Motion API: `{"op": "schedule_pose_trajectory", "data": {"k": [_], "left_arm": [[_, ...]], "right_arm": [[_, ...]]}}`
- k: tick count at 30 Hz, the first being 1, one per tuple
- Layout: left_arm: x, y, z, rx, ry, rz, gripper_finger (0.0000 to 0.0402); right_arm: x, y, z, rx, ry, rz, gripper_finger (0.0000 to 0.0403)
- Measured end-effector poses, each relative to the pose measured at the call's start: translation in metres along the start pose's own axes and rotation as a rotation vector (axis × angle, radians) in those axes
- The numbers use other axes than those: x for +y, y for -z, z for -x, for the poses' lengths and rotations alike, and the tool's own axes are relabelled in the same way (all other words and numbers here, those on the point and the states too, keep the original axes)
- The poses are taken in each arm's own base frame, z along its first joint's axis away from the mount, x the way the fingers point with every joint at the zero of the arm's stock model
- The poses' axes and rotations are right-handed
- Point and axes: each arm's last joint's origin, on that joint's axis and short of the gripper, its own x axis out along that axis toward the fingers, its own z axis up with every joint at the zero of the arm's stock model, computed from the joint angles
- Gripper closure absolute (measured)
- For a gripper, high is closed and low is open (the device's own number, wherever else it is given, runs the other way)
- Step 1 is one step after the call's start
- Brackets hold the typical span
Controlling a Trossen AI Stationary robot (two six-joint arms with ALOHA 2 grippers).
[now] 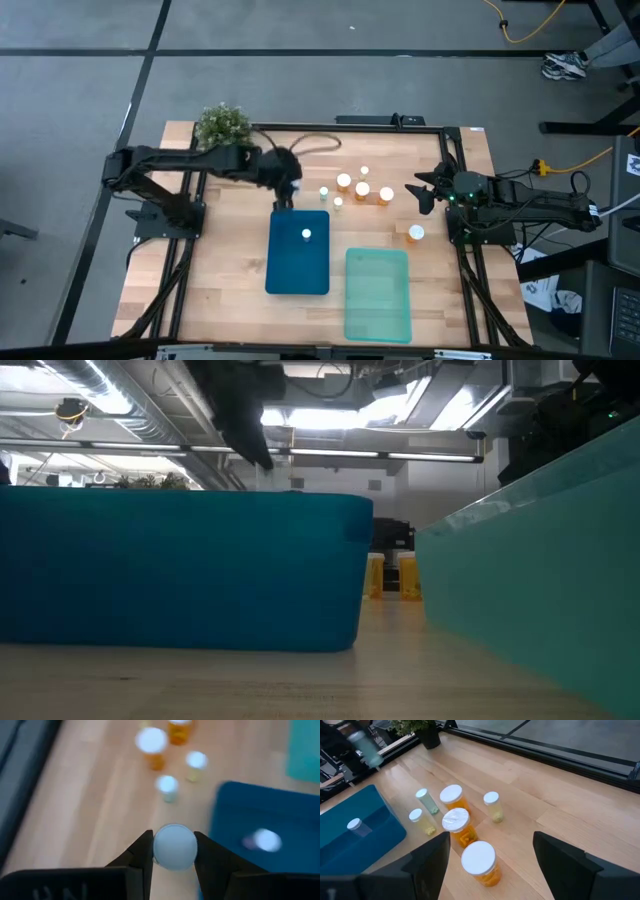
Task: Pick and place medicine bottles into bin by pill shape (circle, oval)
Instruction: Put the top blue pill bottle into the blue bin
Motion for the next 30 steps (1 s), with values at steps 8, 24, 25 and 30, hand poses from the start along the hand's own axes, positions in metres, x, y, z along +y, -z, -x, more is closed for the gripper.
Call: {"op": "schedule_pose_trajectory", "data": {"k": [8, 24, 25, 30], "left_arm": [[-0.048, 0.008, 0.005, 0.035, 0.198, -0.166, 0.0301], [-0.039, 0.020, 0.005, 0.169, 0.213, -0.188, 0.0301], [-0.037, 0.021, 0.005, 0.179, 0.210, -0.185, 0.0301], [-0.024, 0.025, 0.021, 0.185, 0.183, -0.177, 0.0301]], "right_arm": [[0.000, 0.000, 0.000, 0.000, 0.000, -0.001, 0.0116], [0.000, 0.000, 0.000, 0.000, 0.000, -0.001, 0.0116], [0.000, 0.000, 0.000, 0.000, 0.000, -0.001, 0.0116], [0.000, 0.000, 0.000, 0.000, 0.000, -0.001, 0.0116]]}}
